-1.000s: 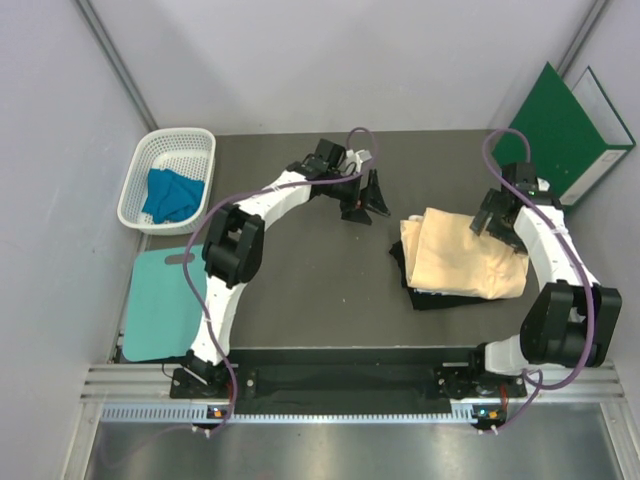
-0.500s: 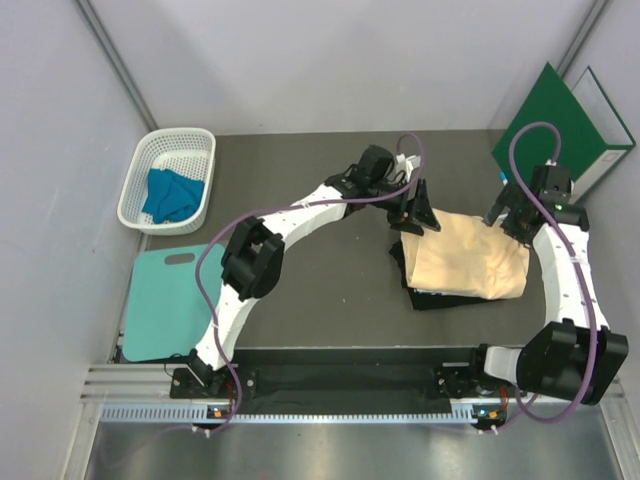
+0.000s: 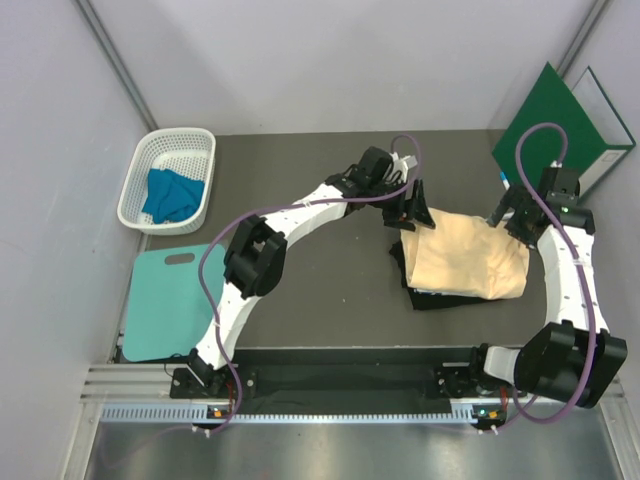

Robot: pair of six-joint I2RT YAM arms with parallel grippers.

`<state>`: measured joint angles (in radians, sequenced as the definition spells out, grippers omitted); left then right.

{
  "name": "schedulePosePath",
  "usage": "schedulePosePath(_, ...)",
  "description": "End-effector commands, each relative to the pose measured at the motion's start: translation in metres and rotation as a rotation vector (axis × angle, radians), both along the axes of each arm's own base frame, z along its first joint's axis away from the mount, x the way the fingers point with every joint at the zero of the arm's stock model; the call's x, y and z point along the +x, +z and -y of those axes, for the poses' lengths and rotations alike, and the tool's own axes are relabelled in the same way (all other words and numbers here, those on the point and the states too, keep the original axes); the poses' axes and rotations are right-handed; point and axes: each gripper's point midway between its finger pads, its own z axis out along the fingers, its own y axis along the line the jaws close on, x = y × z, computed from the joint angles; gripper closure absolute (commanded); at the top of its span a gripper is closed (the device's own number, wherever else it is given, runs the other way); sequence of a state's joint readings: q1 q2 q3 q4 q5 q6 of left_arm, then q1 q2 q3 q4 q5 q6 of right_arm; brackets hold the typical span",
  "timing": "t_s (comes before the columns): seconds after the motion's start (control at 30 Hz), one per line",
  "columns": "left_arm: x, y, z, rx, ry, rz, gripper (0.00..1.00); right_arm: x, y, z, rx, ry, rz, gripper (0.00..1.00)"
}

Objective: Fold and stack the t-shirts
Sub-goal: Smooth out wrinkles on the folded tshirt

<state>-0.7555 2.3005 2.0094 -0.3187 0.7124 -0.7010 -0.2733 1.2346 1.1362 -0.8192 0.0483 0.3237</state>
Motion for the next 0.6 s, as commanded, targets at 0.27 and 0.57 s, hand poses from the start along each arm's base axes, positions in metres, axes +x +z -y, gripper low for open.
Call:
schedulePosePath(0.27, 0.013, -0.012, 0.026, -0.047, -0.023, 0.015, 0.63, 0.000, 0.011, 0.002, -0.015, 0.013, 0.064, 0.00)
schedulePosePath(0.57, 0.019, 0.035, 0.001, -0.067, 0.034, 0.095, 1.00, -0.007, 0.001, 0.002, -0.013, 0.006, 0.045, 0.00)
